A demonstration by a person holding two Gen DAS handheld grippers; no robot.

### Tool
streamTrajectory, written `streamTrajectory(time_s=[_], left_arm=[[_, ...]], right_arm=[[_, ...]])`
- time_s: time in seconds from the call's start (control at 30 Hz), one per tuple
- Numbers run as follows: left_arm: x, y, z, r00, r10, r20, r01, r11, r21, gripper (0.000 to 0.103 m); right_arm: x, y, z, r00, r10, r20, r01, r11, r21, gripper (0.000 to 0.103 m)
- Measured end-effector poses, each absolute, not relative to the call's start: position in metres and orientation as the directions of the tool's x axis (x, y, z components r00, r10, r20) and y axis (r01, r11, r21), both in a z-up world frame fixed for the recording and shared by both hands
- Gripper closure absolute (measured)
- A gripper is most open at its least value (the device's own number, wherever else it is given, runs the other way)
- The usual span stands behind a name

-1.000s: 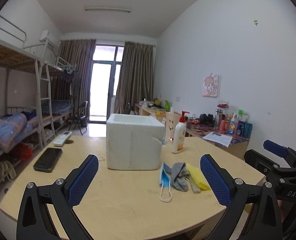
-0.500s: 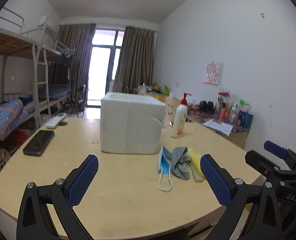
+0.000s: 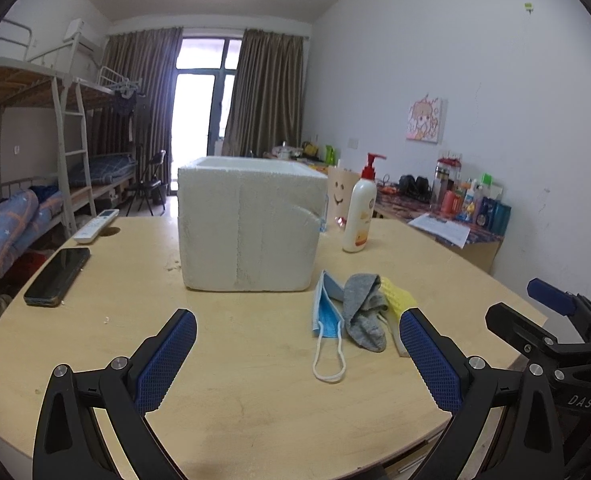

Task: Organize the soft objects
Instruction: 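Lower the left tool onto the blue mask and grey sock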

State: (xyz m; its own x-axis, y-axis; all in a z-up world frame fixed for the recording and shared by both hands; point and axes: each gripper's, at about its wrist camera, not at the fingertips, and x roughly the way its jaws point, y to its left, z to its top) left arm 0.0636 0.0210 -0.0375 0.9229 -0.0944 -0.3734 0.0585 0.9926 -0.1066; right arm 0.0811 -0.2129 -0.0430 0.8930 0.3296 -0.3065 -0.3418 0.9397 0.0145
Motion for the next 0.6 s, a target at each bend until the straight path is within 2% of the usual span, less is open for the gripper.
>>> streamTrajectory(time_s=[0.6], left_arm=[[0.128,0.002,-0.05,0.858,-0.141,-0.495,0.104,0.989,-0.102,0.001]], right_arm=[[0.129,-0.223,-0.058,0.854,0.322,-0.408,-0.324,0.944,0.066,0.0]])
